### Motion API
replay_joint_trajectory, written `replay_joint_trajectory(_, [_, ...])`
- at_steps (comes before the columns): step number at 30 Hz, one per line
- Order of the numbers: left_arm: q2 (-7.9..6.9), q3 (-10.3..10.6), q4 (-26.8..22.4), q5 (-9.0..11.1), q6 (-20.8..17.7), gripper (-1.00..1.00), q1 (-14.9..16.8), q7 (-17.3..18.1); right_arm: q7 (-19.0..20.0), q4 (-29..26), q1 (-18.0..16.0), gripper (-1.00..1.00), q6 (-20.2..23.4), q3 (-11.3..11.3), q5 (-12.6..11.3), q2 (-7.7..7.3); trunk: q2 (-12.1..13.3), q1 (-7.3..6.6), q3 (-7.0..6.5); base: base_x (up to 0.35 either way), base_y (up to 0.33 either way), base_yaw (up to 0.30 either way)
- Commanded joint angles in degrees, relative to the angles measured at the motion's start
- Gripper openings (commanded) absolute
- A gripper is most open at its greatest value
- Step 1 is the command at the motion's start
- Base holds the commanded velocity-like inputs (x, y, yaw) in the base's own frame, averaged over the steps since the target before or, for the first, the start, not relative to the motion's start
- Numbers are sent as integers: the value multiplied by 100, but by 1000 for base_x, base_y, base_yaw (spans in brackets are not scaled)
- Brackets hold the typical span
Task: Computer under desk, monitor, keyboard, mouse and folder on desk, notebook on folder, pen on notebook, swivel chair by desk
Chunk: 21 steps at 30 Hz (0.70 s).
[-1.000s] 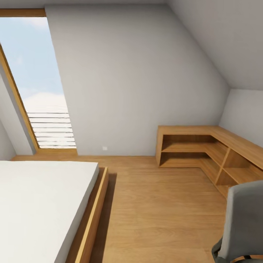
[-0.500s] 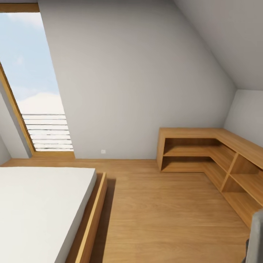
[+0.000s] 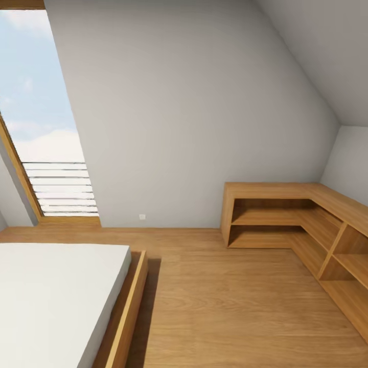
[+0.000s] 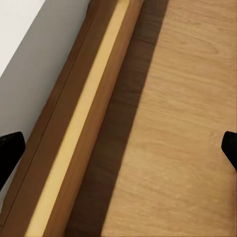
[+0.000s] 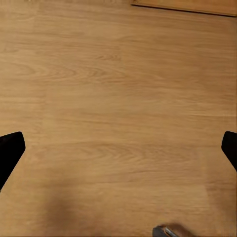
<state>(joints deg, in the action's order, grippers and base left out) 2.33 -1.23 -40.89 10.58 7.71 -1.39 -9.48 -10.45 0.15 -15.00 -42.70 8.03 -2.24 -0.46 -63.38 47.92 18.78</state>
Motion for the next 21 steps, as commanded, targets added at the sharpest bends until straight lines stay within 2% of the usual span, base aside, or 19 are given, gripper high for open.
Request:
replay_joint_trajectory(1, [3, -6, -7, 41, 12, 100, -1, -1, -28, 3, -3, 100, -10, 49, -22, 1, -3, 4, 5, 329, 0, 0])
replay_joint_trajectory(21, [2, -9, -7, 41, 12, 100, -1, -2, -28, 1, -3, 100, -2, 49, -22, 2, -3, 4, 5, 329, 0, 0])
